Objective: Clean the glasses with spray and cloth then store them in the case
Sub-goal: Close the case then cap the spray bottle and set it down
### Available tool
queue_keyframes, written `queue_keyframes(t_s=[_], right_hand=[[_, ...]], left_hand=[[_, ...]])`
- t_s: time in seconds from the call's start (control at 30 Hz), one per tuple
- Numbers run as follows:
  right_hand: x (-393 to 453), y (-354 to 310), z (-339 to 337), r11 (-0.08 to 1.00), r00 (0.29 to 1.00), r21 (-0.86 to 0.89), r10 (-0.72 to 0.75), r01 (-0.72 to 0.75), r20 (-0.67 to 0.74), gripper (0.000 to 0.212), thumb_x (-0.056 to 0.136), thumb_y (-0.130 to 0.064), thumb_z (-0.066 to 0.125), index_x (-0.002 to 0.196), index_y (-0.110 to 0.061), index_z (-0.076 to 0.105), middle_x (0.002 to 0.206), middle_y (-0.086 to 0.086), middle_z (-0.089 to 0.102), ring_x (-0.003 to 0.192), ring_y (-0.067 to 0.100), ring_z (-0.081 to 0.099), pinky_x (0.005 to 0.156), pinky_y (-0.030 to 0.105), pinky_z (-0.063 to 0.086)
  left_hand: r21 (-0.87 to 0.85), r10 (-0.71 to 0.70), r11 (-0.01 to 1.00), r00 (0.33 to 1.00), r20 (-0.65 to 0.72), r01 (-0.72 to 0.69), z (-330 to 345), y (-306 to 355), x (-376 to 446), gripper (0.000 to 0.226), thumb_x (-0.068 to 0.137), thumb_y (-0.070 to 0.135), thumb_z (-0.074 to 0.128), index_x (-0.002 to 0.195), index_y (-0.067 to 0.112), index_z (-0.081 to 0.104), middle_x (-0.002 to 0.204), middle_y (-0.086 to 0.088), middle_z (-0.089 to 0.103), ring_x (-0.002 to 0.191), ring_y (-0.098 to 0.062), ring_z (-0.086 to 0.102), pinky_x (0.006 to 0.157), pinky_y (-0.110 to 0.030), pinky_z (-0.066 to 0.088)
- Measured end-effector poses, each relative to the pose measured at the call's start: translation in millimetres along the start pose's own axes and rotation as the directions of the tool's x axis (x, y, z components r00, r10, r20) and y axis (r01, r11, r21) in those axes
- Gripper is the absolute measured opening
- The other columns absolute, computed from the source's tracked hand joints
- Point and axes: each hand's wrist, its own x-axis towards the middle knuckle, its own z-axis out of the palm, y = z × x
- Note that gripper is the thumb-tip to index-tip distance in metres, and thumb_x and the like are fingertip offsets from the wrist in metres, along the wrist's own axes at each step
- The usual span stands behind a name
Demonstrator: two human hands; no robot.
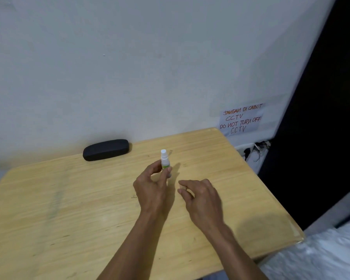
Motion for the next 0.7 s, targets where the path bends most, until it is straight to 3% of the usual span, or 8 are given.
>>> queue_keyframes(t_s=[0.1, 0.2, 0.33, 0.5, 0.6, 0.7], right_hand=[[0, -2, -5, 0.995, 0.998, 0.077, 0.063, -0.064, 0.012, 0.022, 0.085, -0.029, 0.078, 0.107, -0.031, 0.077, 0.086, -0.011, 0.072, 0.091, 0.019, 0.066, 0.077, 0.040, 0.057], [-4, -14, -15, 0.956, 0.985, 0.246, 0.170, -0.159, -0.022, 0.017, 0.081, -0.031, 0.083, 0.098, -0.033, 0.079, 0.080, -0.013, 0.066, 0.081, 0.009, 0.068, 0.076, 0.032, 0.055], [-11, -54, -38, 0.855, 0.983, 0.497, 0.181, -0.146, -0.022, 0.017, 0.082, -0.029, 0.082, 0.099, -0.032, 0.079, 0.085, -0.013, 0.076, 0.069, -0.003, 0.062, 0.064, 0.009, 0.042], [-14, -107, -51, 0.822, 0.999, 0.569, 0.040, -0.025, -0.015, 0.020, 0.086, -0.032, 0.078, 0.105, -0.029, 0.079, 0.099, -0.017, 0.078, 0.093, 0.004, 0.070, 0.069, 0.014, 0.047], [-16, -127, -49, 0.847, 0.997, 0.526, -0.077, 0.072, -0.013, 0.020, 0.086, -0.029, 0.078, 0.106, -0.029, 0.078, 0.099, -0.015, 0.077, 0.093, 0.009, 0.070, 0.071, 0.026, 0.053], [-16, -135, -43, 0.872, 0.985, 0.467, -0.171, 0.148, 0.007, 0.020, 0.085, -0.030, 0.078, 0.105, -0.029, 0.078, 0.096, -0.015, 0.077, 0.089, 0.009, 0.069, 0.068, 0.026, 0.052]], left_hand=[[0.029, 0.092, 0.995, 0.995, 0.037, -0.093, -18, 4, -2, 0.025, 0.083, 0.016, 0.076, 0.107, 0.017, 0.075, 0.088, 0.012, 0.076, 0.078, 0.009, 0.069, 0.068, -0.006, 0.049], [0.067, 0.149, 0.986, 0.988, 0.044, -0.152, -46, 8, -10, 0.024, 0.082, 0.013, 0.077, 0.105, 0.018, 0.076, 0.088, 0.011, 0.075, 0.076, 0.010, 0.069, 0.066, -0.003, 0.046], [0.150, 0.187, 0.970, 0.981, 0.055, -0.193, -86, 8, -24, 0.028, 0.079, 0.016, 0.080, 0.103, 0.030, 0.076, 0.089, 0.018, 0.075, 0.087, 0.001, 0.070, 0.075, -0.021, 0.055], [0.188, 0.258, 0.945, 0.964, 0.067, -0.266, -124, 8, -47, 0.033, 0.078, 0.017, 0.080, 0.108, 0.031, 0.075, 0.097, 0.022, 0.073, 0.084, -0.008, 0.073, 0.075, -0.041, 0.059], [0.188, 0.302, 0.934, 0.952, 0.041, -0.304, -139, 10, -54, 0.033, 0.077, 0.018, 0.081, 0.106, 0.032, 0.075, 0.096, 0.025, 0.072, 0.084, -0.001, 0.071, 0.076, -0.042, 0.058], [0.163, 0.287, 0.945, 0.958, 0.010, -0.284, -150, 8, -58, 0.030, 0.077, 0.021, 0.081, 0.105, 0.028, 0.076, 0.096, 0.017, 0.076, 0.083, -0.003, 0.072, 0.075, -0.043, 0.058]])
